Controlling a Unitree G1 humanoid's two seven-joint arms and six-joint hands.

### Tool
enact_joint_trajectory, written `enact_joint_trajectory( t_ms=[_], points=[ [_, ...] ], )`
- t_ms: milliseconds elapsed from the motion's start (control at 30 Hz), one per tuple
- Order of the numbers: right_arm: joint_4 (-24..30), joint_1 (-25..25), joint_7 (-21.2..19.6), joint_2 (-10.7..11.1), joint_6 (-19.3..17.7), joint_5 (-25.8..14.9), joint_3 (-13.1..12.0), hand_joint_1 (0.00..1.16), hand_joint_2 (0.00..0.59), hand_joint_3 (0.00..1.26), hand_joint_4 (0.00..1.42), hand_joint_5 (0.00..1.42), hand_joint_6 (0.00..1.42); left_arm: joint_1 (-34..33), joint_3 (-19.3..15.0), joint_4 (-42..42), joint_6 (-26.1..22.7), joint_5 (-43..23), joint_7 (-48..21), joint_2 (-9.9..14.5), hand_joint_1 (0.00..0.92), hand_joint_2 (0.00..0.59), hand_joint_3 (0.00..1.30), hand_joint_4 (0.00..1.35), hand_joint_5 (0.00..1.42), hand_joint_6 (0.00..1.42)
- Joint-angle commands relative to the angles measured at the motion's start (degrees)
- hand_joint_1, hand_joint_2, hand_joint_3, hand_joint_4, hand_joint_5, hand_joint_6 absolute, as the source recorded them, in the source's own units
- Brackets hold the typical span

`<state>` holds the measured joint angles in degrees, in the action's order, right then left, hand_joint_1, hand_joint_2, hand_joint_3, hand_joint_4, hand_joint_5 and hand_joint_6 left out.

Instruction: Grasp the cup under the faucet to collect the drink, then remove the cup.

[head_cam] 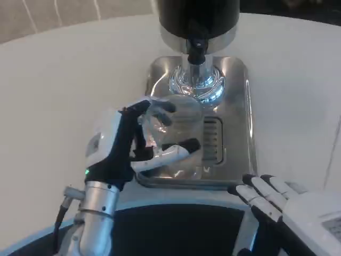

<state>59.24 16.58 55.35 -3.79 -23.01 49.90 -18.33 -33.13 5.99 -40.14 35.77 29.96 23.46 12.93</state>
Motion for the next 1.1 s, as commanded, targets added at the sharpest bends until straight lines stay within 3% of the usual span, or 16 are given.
enact_joint_trajectory(
  t_ms=[33,233,400,467,567,600,800,1100],
  points=[
    [0.8,-0.1,0.6,-6.9,-1.2,-2.5,-2.7,0.38,0.517,0.06,0.00,0.00,0.05,-3.5,1.9,-3.3,1.5,0.5,2.3,-0.9,0.576,0.000,0.93,1.08,1.33,1.15],
    [0.8,0.4,1.3,-6.9,-2.4,-5.0,-5.6,0.38,0.517,0.06,0.00,0.00,0.05,-7.5,4.4,-9.5,0.9,1.8,5.3,-2.1,0.576,0.000,0.94,1.06,1.33,1.15],
    [0.8,0.9,2.1,-6.5,-3.1,-7.5,-7.9,0.38,0.517,0.06,0.00,0.00,0.05,-11.2,6.2,-14.9,-1.4,2.9,7.8,-2.9,0.542,0.000,0.92,1.00,1.24,1.13],
    [0.8,1.0,2.2,-6.5,-3.2,-8.2,-8.6,0.38,0.517,0.06,0.00,0.00,0.05,-12.1,6.7,-16.4,-2.3,2.7,8.2,-2.9,0.503,0.000,0.84,0.89,1.11,1.03],
    [0.8,2.0,2.4,-6.4,-3.2,-9.1,-8.9,0.38,0.513,0.06,0.00,0.00,0.05,-12.8,7.3,-17.5,-3.2,2.4,8.1,-2.4,0.302,0.046,0.64,0.52,0.73,0.68],
    [0.8,2.2,2.4,-6.4,-3.2,-9.3,-8.9,0.38,0.511,0.06,0.00,0.00,0.05,-12.9,7.4,-17.6,-3.4,2.4,8.0,-2.2,0.261,0.046,0.61,0.47,0.66,0.60],
    [0.8,2.1,2.6,-6.4,-2.3,-8.6,-7.7,0.37,0.507,0.06,0.00,0.00,0.05,-12.8,8.0,-17.9,-3.8,2.3,7.9,-1.1,0.175,0.052,0.42,0.19,0.35,0.39],
    [0.8,2.6,2.4,-6.5,-1.3,-7.2,-6.0,0.37,0.513,0.06,0.00,0.00,0.05,-12.9,8.9,-17.4,-4.2,2.4,7.1,0.4,0.134,0.054,0.24,0.02,0.20,0.26]
  ],
)
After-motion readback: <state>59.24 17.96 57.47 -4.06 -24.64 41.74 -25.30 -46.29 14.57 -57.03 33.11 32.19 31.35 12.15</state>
